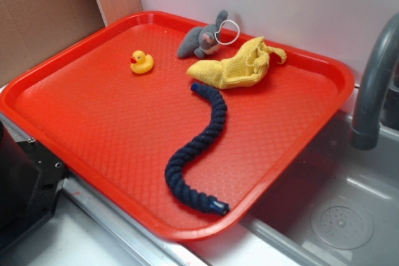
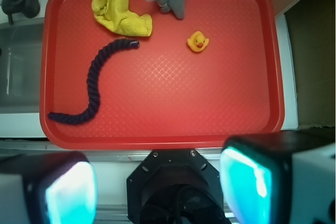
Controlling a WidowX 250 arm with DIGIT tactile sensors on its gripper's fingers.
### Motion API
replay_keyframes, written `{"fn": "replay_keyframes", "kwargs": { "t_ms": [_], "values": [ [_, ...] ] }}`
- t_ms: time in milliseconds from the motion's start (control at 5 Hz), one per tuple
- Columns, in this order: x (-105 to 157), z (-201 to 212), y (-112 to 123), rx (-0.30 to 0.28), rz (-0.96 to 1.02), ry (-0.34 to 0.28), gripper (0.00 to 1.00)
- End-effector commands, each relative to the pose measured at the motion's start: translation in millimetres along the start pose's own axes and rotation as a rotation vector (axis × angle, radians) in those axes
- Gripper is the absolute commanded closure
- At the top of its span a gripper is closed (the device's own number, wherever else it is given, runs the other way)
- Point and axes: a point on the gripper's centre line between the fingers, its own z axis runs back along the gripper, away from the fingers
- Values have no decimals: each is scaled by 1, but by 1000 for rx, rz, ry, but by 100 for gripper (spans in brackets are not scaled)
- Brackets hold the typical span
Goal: Grab the blue rope.
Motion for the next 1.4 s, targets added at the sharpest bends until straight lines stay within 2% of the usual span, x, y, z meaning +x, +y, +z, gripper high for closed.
{"fn": "replay_keyframes", "kwargs": {
  "t_ms": [0, 200, 400, 600, 800, 1000, 1200],
  "values": [
    [0, 0, 0, 0, 0, 0, 0],
    [0, -51, -16, 33, 222, 38, 0],
    [20, -99, -55, -5, 430, 12, 0],
    [44, -134, -85, -34, 649, 18, 0],
    [65, -164, -91, -15, 556, 59, 0],
    [77, -189, -88, 63, 424, 73, 0],
    [83, -210, -91, 46, 337, 92, 0]
  ]
}}
